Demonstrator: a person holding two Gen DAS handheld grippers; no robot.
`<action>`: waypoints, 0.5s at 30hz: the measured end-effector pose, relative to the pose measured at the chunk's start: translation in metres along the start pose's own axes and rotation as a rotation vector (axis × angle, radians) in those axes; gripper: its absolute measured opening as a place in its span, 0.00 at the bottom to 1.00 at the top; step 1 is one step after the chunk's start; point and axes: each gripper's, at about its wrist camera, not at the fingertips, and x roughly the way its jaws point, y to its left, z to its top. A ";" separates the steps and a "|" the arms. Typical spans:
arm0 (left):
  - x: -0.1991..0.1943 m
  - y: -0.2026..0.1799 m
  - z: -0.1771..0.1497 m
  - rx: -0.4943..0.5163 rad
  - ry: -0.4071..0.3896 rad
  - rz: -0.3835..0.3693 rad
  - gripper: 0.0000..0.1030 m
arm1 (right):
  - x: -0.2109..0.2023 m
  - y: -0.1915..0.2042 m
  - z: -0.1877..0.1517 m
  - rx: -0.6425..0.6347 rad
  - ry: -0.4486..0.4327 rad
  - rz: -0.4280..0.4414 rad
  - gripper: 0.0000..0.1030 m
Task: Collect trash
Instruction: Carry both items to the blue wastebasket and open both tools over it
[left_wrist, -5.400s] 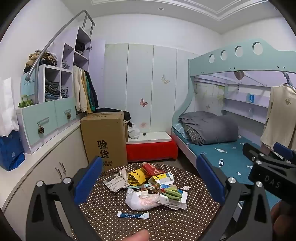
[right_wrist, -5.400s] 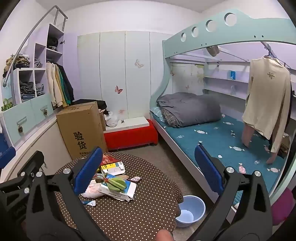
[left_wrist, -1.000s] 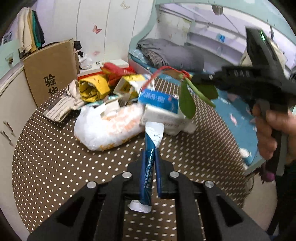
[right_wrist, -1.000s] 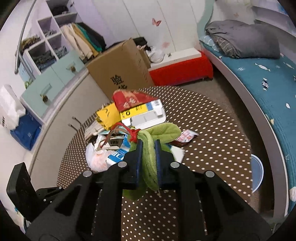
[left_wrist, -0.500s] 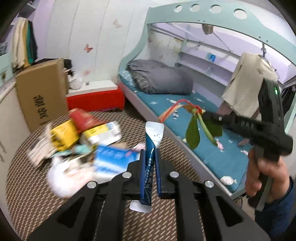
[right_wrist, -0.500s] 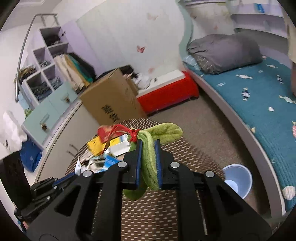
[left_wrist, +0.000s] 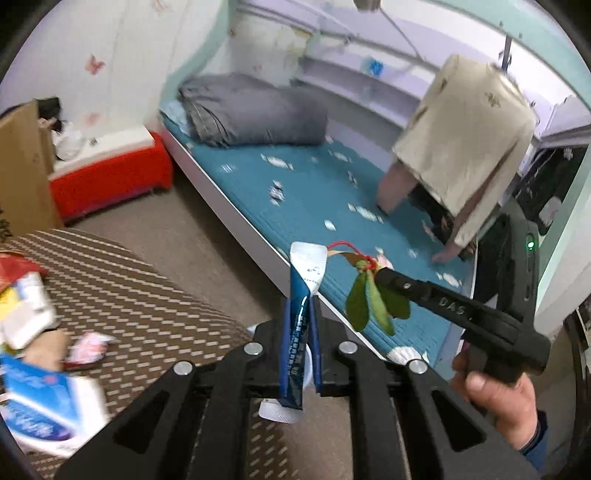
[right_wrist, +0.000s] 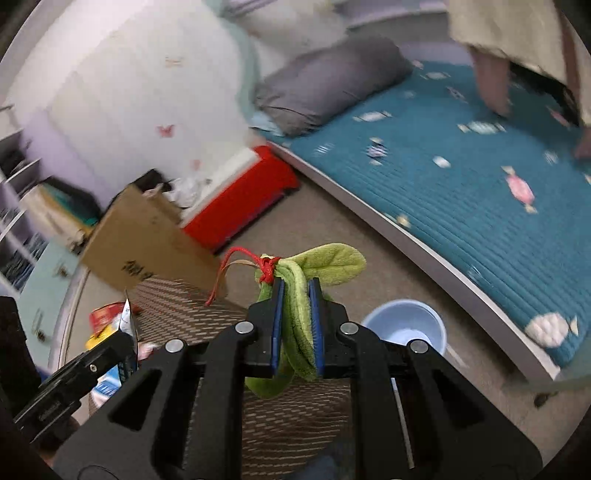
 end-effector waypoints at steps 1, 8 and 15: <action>0.015 -0.006 0.002 0.007 0.022 -0.007 0.09 | 0.008 -0.011 0.000 0.025 0.010 -0.012 0.13; 0.108 -0.019 0.002 -0.001 0.184 -0.015 0.09 | 0.057 -0.066 -0.007 0.169 0.086 -0.086 0.13; 0.184 -0.024 -0.006 0.014 0.338 -0.009 0.10 | 0.110 -0.102 -0.017 0.278 0.177 -0.103 0.16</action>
